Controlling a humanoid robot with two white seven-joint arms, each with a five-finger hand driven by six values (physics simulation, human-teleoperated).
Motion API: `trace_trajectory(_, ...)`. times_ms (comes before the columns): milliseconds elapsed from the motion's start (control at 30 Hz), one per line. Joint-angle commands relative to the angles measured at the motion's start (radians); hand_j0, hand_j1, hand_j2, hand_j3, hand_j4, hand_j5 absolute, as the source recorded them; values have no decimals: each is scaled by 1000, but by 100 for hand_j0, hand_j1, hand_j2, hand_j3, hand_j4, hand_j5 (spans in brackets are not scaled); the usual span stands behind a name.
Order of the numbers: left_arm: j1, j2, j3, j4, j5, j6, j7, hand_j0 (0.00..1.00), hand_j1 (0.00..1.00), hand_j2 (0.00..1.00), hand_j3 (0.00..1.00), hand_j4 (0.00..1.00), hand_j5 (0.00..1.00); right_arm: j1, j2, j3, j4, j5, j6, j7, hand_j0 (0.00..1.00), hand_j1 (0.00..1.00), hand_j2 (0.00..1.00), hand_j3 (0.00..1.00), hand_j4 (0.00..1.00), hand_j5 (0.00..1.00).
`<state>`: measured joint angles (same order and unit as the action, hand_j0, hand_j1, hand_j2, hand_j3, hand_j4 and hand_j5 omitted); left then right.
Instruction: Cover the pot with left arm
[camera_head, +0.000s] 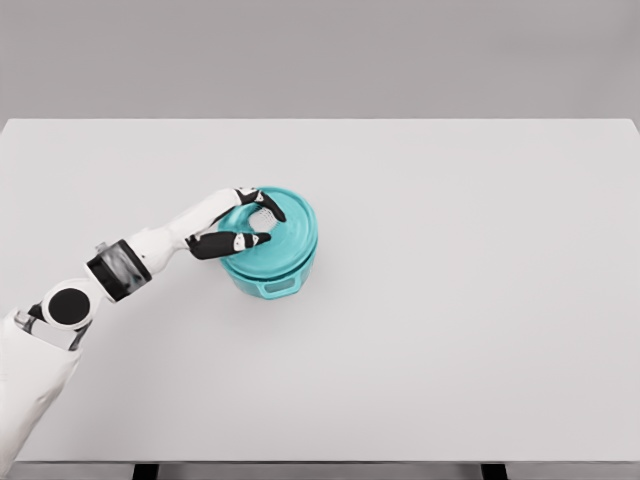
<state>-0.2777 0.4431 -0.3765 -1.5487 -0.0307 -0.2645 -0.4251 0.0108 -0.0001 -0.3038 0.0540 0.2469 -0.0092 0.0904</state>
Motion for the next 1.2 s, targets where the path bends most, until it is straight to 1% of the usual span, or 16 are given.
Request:
trace_trajectory(0,0,-1,-2,5,5,1,0,50,50,50,50,50,50,0,0,0,0,0,0,0,100,100,100,100,100,100)
trace_trajectory(567,3,-1,-2,7,5,2,0,53,53,53,53,53,53,0,0,0,0,0,0,0,100,100,100,100,100,100)
trace_trajectory(767,2,-1,-2,7,-9,1,0,61,61,61,61,61,61,0,0,0,0,0,0,0,100,100,100,100,100,100)
trace_trajectory(867,2,-1,-2,7,-11,1,0,63,63,63,63,63,63,0,0,0,1,0,0,0,100,100,100,100,100,100)
trace_trajectory(933,2,-1,-2,7,-15,1,0,66,66,66,66,66,66,2,0,0,0,0,0,0,100,100,100,100,100,100)
trace_trajectory(1167,2,-1,-2,7,-24,1,0,67,67,67,67,67,67,2,0,0,0,0,0,0,100,100,100,100,100,100)
